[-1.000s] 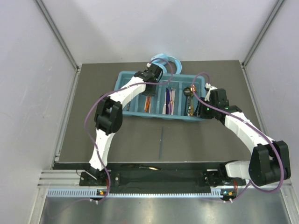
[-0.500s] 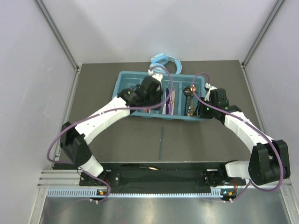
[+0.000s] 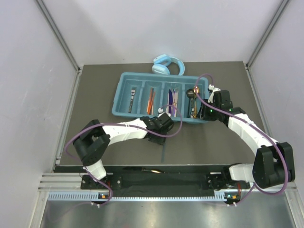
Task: Sort the eating utensils into containers
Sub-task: Pick up the chopstick from the center of the board.
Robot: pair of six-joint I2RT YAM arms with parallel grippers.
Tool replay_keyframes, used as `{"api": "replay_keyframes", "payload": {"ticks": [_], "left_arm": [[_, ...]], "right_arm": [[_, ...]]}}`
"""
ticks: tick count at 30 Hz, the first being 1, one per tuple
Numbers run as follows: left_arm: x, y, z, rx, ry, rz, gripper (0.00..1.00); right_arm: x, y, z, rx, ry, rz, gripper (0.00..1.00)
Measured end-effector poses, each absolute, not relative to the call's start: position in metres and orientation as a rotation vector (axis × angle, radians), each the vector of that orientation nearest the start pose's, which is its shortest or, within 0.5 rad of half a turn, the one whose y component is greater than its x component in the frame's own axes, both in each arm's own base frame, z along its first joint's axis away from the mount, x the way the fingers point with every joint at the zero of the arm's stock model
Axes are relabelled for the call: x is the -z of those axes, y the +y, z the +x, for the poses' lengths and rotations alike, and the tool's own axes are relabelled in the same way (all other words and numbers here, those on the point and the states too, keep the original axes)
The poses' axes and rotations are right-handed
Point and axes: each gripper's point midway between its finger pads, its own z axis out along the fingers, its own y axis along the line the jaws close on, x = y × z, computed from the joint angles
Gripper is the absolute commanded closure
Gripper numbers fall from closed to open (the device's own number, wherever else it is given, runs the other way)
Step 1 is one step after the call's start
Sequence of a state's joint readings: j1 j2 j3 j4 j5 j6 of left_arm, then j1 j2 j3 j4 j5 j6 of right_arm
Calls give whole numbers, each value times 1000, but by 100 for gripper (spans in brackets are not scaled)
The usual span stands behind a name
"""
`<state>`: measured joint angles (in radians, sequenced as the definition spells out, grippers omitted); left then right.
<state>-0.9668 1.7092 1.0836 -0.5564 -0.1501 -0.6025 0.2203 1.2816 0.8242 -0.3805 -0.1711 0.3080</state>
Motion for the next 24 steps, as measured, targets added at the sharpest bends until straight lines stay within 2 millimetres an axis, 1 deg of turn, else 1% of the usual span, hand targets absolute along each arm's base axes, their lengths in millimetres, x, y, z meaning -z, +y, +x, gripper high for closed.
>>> {"api": "replay_keyframes", "payload": {"ticks": [7, 13, 14, 17, 18, 19, 21, 24], "left_arm": [[-32, -306, 201, 289, 2694, 442, 58], [-20, -314, 192, 288, 2709, 455, 60], [-20, -316, 192, 291, 2705, 456, 63], [-20, -318, 191, 296, 2704, 446, 77], [-19, -318, 190, 297, 2704, 440, 88], [-19, -319, 191, 299, 2705, 434, 94], [-19, -320, 189, 305, 2707, 427, 99], [-18, -320, 188, 308, 2708, 422, 100]], "right_arm": [[-103, 113, 309, -447, 2441, 27, 62], [-103, 113, 309, -447, 2441, 27, 62], [-103, 113, 309, -447, 2441, 27, 61], [-103, 113, 309, -447, 2441, 27, 61], [-103, 113, 309, -447, 2441, 27, 62], [-103, 112, 309, -446, 2441, 27, 61], [-103, 113, 309, -447, 2441, 27, 62], [-103, 113, 309, -447, 2441, 27, 62]]}}
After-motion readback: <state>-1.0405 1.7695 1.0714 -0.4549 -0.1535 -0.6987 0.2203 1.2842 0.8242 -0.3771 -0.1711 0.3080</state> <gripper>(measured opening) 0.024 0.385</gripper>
